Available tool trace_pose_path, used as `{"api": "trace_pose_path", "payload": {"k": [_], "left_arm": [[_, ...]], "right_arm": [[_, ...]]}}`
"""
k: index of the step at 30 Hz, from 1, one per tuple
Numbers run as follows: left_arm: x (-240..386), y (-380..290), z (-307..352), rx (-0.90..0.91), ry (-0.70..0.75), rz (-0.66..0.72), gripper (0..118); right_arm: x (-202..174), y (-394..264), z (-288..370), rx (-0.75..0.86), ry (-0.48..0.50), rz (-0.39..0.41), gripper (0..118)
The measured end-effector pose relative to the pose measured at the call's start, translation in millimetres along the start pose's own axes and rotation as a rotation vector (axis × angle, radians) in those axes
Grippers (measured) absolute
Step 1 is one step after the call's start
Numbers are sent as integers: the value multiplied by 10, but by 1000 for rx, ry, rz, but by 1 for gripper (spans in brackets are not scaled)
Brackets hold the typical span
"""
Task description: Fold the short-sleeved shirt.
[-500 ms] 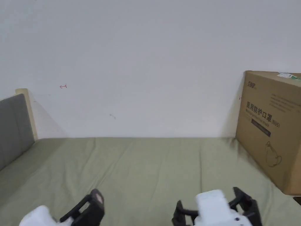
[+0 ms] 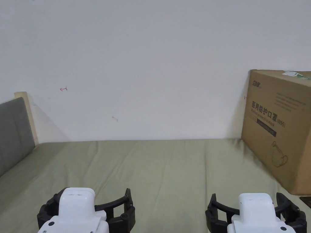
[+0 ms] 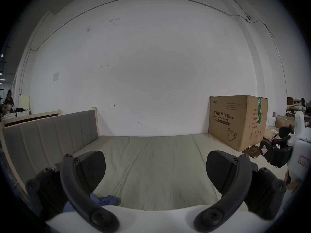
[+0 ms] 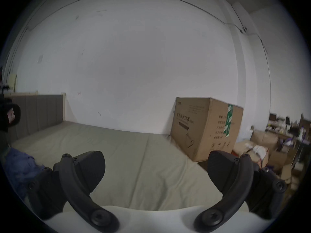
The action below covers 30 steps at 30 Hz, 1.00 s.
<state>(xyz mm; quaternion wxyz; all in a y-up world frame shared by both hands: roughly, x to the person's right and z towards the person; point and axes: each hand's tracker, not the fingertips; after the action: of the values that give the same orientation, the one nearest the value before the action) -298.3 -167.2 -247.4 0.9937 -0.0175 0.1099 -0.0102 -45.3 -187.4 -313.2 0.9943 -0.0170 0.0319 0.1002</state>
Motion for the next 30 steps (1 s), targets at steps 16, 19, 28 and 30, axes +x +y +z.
{"api": "trace_pose_path", "payload": {"k": [16, 19, 28, 30], "left_arm": [[-47, 45, 43, -10, 40, 35, 0], [-86, 43, 27, -20, 26, 66, 0], [-52, 23, -41, -49, 14, 60, 0], [-65, 25, -41, -51, 15, 62, 0]], "right_arm": [[60, 109, 73, -59, 131, -184, 5], [26, 128, 113, -41, 118, -180, 1], [11, 137, 105, -60, 144, -176, 0], [4, 150, 104, -57, 133, -152, 0]]}}
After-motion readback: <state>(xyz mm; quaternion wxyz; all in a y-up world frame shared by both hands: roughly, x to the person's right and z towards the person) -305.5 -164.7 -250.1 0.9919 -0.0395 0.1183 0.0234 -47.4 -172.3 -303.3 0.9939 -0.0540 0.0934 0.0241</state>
